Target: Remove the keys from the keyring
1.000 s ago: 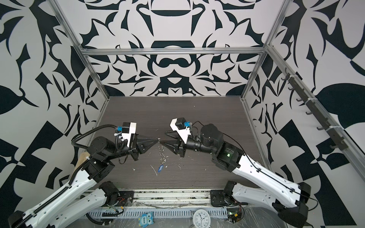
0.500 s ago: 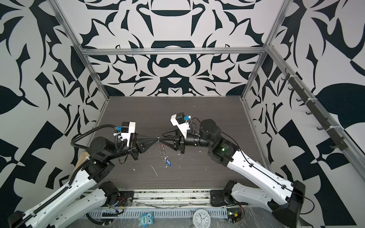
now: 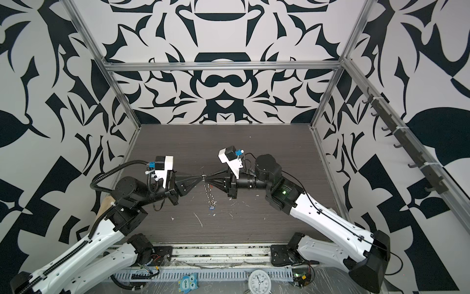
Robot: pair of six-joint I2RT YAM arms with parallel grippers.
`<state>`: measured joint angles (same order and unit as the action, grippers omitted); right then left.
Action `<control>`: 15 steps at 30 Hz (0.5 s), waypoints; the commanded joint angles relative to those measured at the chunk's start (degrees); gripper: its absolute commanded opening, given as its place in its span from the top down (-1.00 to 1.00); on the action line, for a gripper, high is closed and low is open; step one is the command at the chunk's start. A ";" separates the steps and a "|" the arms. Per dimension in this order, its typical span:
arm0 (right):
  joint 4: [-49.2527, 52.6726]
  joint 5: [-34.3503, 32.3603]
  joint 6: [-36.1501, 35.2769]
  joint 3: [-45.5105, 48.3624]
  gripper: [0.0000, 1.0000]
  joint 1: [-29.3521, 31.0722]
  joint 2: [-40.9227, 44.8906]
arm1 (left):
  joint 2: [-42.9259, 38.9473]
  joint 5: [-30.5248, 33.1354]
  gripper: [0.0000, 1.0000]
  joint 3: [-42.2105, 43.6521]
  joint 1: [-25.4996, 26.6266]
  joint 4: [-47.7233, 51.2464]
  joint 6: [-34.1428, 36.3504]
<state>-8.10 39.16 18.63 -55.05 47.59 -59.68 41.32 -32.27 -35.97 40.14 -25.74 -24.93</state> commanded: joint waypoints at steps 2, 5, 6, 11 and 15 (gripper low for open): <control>-2.80 -0.49 0.48 -0.90 0.96 -0.07 0.27 | -0.09 0.10 1.00 0.49 -0.15 -2.97 -1.08; -1.41 -0.85 0.47 -1.63 1.00 -0.22 0.26 | -0.25 0.09 1.00 0.23 -0.17 -2.36 -1.26; -0.38 -0.88 0.19 -2.16 1.00 -0.43 0.31 | -0.34 0.32 0.95 0.12 -0.15 -1.93 -1.20; 10.42 0.97 -4.25 -5.76 1.00 -2.32 0.54 | -1.89 2.89 0.24 0.21 -0.17 1.54 0.02; 21.72 2.43 -9.86 -10.00 1.00 -4.25 -0.32 | -2.14 3.42 0.17 -0.55 -0.15 5.14 0.80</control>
<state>7.09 39.77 14.02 -60.03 44.29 -60.07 39.75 -29.87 -35.97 40.14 -23.22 -24.97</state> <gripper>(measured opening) 0.043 0.414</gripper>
